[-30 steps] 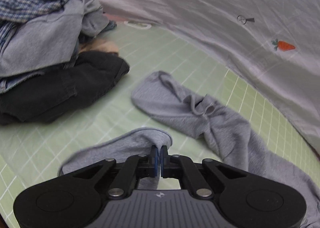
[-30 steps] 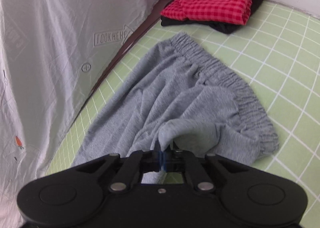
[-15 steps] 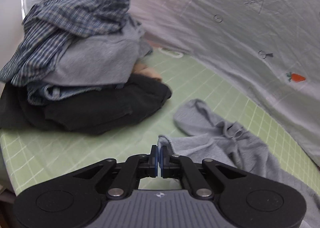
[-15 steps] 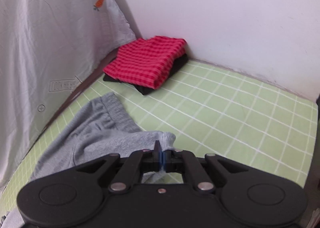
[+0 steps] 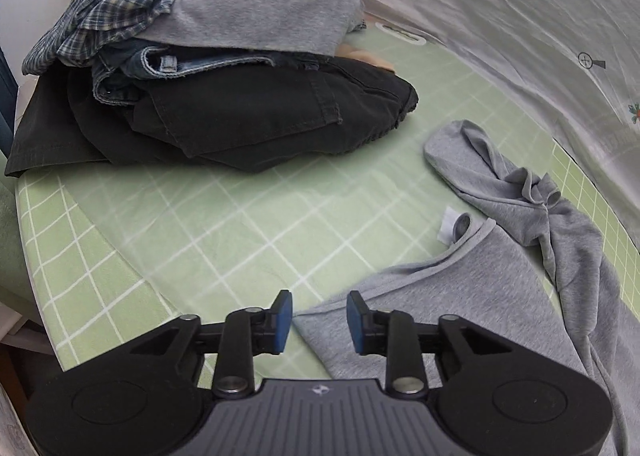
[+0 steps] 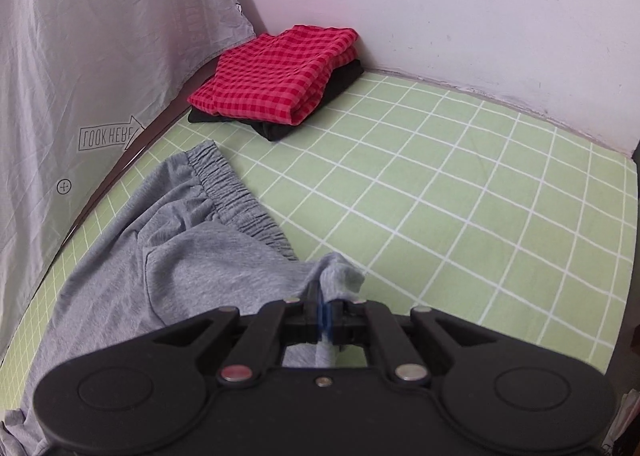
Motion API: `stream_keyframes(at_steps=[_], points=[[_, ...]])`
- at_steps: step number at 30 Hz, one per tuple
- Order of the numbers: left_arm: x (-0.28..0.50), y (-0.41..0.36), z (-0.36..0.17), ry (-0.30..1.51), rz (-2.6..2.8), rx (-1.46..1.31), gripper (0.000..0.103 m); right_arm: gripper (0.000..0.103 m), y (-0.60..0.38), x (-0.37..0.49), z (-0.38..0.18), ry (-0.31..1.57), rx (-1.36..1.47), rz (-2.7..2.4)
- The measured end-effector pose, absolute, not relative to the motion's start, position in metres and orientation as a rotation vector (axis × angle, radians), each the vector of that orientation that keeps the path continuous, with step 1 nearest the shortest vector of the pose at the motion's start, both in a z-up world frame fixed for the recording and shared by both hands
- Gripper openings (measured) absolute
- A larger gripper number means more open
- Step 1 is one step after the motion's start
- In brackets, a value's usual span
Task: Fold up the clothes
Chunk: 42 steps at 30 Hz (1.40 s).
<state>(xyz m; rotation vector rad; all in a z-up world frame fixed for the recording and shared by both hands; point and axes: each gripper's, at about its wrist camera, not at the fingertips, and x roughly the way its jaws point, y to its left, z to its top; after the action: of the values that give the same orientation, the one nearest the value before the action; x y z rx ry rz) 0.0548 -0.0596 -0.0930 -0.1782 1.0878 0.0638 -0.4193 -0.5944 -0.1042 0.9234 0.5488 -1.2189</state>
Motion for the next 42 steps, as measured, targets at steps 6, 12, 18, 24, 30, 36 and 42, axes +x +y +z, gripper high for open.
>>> stream_keyframes(at_steps=[6, 12, 18, 24, 30, 36, 42], points=[[0.058, -0.084, -0.121, 1.115, 0.095, -0.104, 0.061, 0.006, -0.59, -0.412, -0.105, 0.567, 0.922, -1.188], [0.056, -0.104, -0.131, 1.072, 0.084, 0.013, 0.06, 0.009, -0.588, -0.41, -0.106, 0.578, 0.939, -1.177], [0.05, -0.107, -0.13, 1.031, 0.056, 0.022, 0.011, 0.009, -0.585, -0.403, -0.106, 0.584, 0.939, -1.161], [0.044, -0.095, -0.127, 1.021, 0.099, 0.077, 0.004, 0.009, -0.578, -0.396, -0.109, 0.592, 0.951, -1.134], [0.034, -0.045, -0.114, 0.946, 0.288, 0.154, 0.004, 0.009, -0.573, -0.392, -0.108, 0.614, 0.945, -1.1], [0.028, 0.006, -0.114, 0.957, 0.461, 0.151, 0.004, 0.01, -0.57, -0.389, -0.111, 0.63, 0.98, -1.029], [0.013, 0.009, -0.11, 0.979, 0.494, 0.149, 0.009, 0.023, -0.566, -0.387, -0.111, 0.634, 0.99, -0.989]])
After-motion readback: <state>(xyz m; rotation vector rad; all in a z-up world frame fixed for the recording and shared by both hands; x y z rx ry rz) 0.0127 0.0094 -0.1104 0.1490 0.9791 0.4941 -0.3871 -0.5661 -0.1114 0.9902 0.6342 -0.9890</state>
